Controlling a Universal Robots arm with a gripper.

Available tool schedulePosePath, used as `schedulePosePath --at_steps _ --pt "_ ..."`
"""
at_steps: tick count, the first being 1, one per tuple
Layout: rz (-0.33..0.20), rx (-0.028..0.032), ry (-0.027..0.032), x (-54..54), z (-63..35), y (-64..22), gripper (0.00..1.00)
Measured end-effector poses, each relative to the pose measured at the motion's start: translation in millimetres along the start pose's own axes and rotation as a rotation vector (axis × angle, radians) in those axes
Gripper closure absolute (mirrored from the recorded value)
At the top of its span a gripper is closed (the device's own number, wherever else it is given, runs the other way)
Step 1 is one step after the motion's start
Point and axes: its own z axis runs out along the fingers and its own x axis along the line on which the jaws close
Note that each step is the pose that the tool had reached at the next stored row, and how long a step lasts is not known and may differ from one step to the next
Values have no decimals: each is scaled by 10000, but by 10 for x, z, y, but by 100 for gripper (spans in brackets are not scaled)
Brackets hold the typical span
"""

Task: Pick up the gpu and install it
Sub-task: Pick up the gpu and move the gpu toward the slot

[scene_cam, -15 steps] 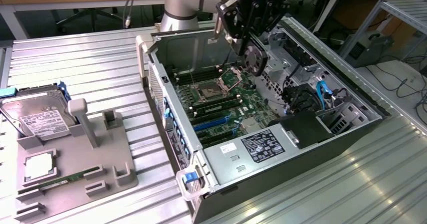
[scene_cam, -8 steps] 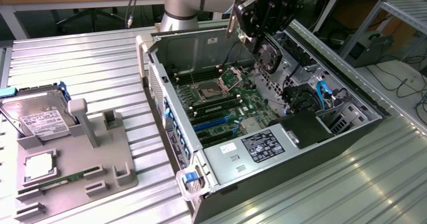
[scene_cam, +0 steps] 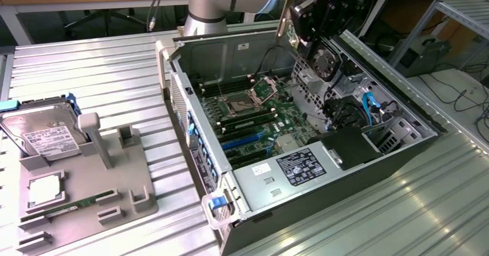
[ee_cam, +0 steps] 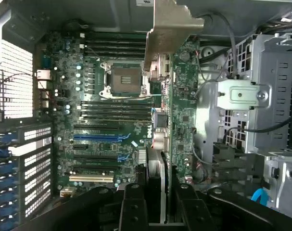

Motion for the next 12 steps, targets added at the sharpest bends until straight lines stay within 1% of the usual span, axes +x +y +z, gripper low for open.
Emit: schedulePosePath --at_steps 3,6,7,12 --pt "0 1 0 -131 12 -4 72" --pt "0 -1 0 -226 19 -7 72" --pt "0 0 0 -243 19 -7 72" --pt "1 0 0 -245 19 -8 72"
